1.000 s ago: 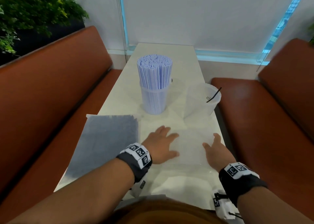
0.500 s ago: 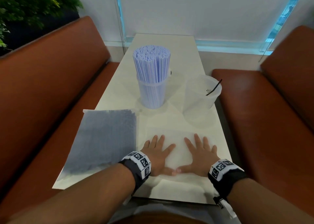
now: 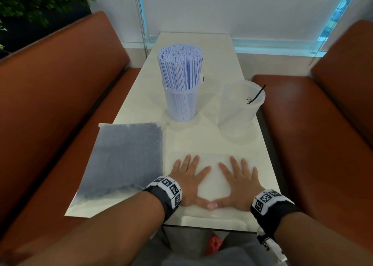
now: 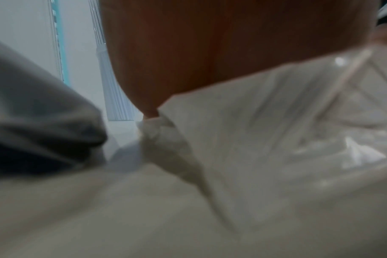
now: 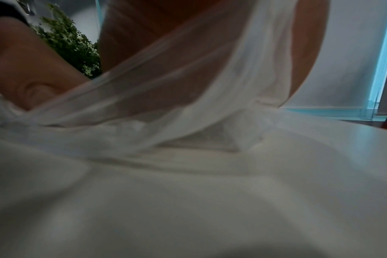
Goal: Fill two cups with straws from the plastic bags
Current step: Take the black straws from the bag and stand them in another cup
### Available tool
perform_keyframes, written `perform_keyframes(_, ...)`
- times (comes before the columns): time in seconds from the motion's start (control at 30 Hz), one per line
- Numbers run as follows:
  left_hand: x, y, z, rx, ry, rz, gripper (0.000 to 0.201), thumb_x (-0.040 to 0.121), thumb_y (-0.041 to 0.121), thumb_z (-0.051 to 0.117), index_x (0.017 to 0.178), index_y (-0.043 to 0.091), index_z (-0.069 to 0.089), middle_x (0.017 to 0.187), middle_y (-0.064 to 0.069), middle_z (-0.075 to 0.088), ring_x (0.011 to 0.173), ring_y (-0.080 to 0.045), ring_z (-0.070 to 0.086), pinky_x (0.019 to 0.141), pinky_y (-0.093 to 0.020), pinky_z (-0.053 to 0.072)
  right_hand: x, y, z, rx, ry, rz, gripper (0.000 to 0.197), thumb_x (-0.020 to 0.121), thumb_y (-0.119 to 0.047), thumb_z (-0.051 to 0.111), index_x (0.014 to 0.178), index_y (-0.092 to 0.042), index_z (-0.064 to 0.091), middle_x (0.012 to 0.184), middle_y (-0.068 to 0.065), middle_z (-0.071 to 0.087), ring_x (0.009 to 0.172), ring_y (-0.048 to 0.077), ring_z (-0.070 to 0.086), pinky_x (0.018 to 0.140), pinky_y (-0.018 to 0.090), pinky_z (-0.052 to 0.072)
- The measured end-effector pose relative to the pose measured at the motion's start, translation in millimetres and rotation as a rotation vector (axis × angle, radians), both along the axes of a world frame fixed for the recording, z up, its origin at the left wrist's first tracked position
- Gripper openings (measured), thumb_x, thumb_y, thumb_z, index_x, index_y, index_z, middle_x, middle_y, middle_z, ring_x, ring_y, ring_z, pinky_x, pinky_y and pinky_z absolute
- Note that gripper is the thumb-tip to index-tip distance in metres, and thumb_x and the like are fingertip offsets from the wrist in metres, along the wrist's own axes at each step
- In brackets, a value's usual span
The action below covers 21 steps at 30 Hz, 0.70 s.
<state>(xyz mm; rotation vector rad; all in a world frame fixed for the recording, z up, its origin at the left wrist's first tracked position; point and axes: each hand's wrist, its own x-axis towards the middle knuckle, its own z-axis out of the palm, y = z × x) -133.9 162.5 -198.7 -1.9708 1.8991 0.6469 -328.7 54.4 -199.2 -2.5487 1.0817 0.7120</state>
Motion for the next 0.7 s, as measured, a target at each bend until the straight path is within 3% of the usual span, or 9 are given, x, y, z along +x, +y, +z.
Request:
perform_keyframes(0.33, -2.9, 1.4, -9.4, -0.013, 0.025, 0.015, 0.125, 0.059, 0.104, 0.03, 0.147, 0.044, -0.034, 0.15, -0.005, -0.051, 0.135, -0.031, -0.051, 0.113, -0.057, -0.026, -4.9, -2.2, -10.2, -0.022, -0.053, 0.016, 0.137, 0.035, -0.114, 0.02, 0.129, -0.044, -0.05, 0.15, -0.001, -0.05, 0.144, 0.035, -0.039, 0.117, 0.061, -0.017)
perform_keyframes(0.43, -3.9, 3.1, -6.9, -0.021, 0.037, 0.025, 0.123, 0.062, 0.102, 0.033, 0.149, 0.042, -0.031, 0.152, -0.006, -0.048, 0.138, -0.032, -0.048, 0.114, -0.058, -0.024, -3.8, -2.1, -6.4, -0.012, -0.035, 0.016, 0.143, 0.033, -0.114, 0.021, 0.136, -0.041, -0.045, 0.155, 0.002, -0.046, 0.144, 0.035, -0.039, 0.117, 0.062, -0.015)
perform_keyframes(0.53, -5.1, 1.2, 4.7, 0.019, 0.054, 0.038, 0.123, 0.064, 0.101, 0.036, 0.152, 0.041, -0.025, 0.157, -0.008, -0.041, 0.142, -0.033, -0.042, 0.117, -0.059, -0.018, 0.8, -3.8, 8.8, 0.054, 0.017, 0.007, 0.146, 0.037, -0.111, 0.034, 0.15, -0.044, -0.029, 0.159, -0.001, -0.039, 0.147, 0.031, -0.034, 0.117, 0.063, -0.013)
perform_keyframes(0.6, -2.3, -7.8, 23.2, 0.069, 0.099, 0.066, 0.12, 0.063, 0.101, 0.038, 0.156, 0.042, -0.007, 0.165, -0.007, -0.023, 0.151, -0.036, -0.024, 0.119, -0.059, -0.008, 4.6, -13.3, 31.7, 0.125, 0.017, -0.03, 0.138, 0.04, -0.106, 0.043, 0.156, -0.048, -0.005, 0.166, -0.007, -0.022, 0.154, 0.025, -0.017, 0.117, 0.063, -0.008)
perform_keyframes(0.63, 0.6, -15.5, 36.2, 0.059, 0.123, 0.084, 0.115, 0.063, 0.101, 0.038, 0.156, 0.04, 0.01, 0.168, -0.007, -0.004, 0.154, -0.036, -0.005, 0.12, -0.059, 0.002, 7.4, -21.4, 46.7, 0.121, -0.043, -0.062, 0.127, 0.044, -0.103, 0.045, 0.155, -0.05, 0.013, 0.168, -0.009, -0.003, 0.155, 0.023, 0.003, 0.12, 0.059, 0.001)
perform_keyframes(0.67, 3.8, -24.8, 50.5, 0.011, 0.139, 0.1, 0.109, 0.064, 0.1, 0.038, 0.153, 0.038, 0.027, 0.164, -0.007, 0.017, 0.15, -0.035, 0.016, 0.117, -0.057, 0.015, 11.2, -30.4, 62.4, 0.06, -0.185, -0.11, 0.11, 0.05, -0.099, 0.048, 0.147, -0.05, 0.033, 0.163, -0.01, 0.022, 0.147, 0.02, 0.031, 0.119, 0.051, 0.017)
perform_keyframes(0.7, 7.5, -36.2, 65.0, -0.075, 0.144, 0.112, 0.101, 0.069, 0.097, 0.039, 0.148, 0.035, 0.038, 0.156, -0.005, 0.033, 0.142, -0.032, 0.033, 0.112, -0.052, 0.026, 16.3, -41.2, 76.9, -0.062, -0.396, -0.165, 0.088, 0.058, -0.091, 0.053, 0.134, -0.047, 0.049, 0.147, -0.011, 0.044, 0.125, 0.019, 0.055, 0.11, 0.044, 0.037)
